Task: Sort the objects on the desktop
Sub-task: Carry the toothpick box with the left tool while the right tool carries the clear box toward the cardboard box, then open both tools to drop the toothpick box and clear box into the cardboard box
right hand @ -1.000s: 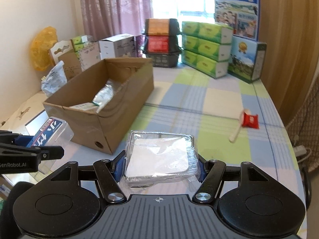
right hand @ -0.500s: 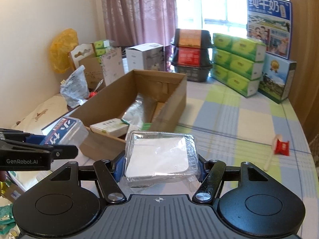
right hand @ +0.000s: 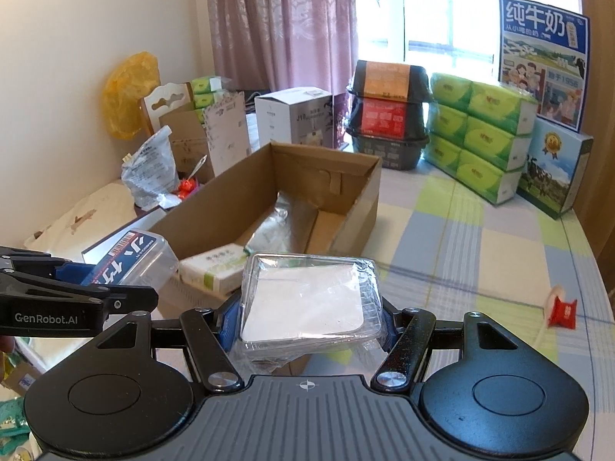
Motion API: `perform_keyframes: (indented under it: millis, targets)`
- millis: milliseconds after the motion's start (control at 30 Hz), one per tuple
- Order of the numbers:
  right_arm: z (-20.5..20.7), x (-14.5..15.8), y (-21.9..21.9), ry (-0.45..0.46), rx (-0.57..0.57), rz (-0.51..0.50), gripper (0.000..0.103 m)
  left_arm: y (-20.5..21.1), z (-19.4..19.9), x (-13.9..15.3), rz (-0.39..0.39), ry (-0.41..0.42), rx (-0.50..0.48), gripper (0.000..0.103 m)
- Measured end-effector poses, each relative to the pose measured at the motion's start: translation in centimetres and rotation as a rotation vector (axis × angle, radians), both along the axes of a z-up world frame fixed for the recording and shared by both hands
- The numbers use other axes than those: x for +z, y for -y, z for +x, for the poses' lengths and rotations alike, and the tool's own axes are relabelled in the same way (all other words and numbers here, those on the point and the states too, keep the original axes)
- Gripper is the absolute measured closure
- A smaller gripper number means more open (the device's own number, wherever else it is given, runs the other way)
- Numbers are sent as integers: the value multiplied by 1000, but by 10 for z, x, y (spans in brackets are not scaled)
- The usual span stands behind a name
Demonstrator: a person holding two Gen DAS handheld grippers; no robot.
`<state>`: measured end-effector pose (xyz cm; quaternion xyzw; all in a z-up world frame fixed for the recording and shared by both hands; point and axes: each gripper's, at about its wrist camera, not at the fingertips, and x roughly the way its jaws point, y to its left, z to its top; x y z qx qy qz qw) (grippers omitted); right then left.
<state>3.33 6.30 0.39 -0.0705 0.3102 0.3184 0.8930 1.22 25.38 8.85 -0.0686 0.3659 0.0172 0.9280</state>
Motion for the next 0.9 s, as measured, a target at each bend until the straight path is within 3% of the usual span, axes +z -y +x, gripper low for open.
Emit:
perform_keyframes:
  millis: [267, 633, 900]
  targets:
    - [34, 2, -25, 4, 3, 10, 40, -16, 45, 4, 27, 5, -18, 52]
    - [71, -16, -47, -13, 0, -6, 40, -32, 106, -18, 32, -32, -43, 49]
    - [77, -27, -51, -40, -1, -2, 40, -46, 98, -15, 34, 0, -13, 48]
